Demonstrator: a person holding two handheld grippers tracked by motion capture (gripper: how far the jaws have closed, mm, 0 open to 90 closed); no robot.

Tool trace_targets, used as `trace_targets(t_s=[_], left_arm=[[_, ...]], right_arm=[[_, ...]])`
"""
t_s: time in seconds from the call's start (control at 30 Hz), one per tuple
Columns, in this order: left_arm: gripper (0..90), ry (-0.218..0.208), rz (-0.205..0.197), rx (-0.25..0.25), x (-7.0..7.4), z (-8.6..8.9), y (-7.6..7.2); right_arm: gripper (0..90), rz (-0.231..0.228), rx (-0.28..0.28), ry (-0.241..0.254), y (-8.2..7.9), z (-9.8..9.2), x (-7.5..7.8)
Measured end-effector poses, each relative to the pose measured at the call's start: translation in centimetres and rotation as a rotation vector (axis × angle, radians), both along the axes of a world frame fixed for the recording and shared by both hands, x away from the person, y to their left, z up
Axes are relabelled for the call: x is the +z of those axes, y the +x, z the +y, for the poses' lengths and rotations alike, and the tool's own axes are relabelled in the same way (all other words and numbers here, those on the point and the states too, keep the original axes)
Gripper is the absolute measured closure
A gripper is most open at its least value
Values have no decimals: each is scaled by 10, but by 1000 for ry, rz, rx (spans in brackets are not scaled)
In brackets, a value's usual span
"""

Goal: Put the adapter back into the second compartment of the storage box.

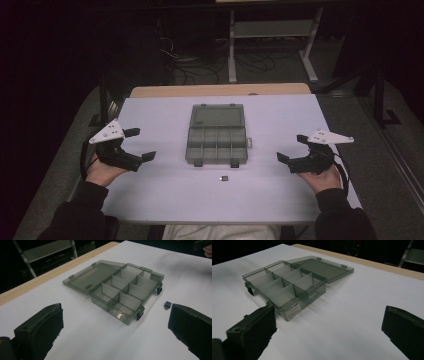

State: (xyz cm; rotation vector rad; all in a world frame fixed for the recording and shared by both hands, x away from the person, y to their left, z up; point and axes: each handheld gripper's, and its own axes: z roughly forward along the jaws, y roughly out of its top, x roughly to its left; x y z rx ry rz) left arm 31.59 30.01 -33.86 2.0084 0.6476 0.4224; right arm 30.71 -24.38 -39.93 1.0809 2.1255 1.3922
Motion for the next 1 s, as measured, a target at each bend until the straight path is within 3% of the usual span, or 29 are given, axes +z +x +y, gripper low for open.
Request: trace_targets(t_s=[1.0], left_arm=[[0,82,36,-117,-7,-50,10]], right_arm=[[0,8,15,-14,0,2,-1]])
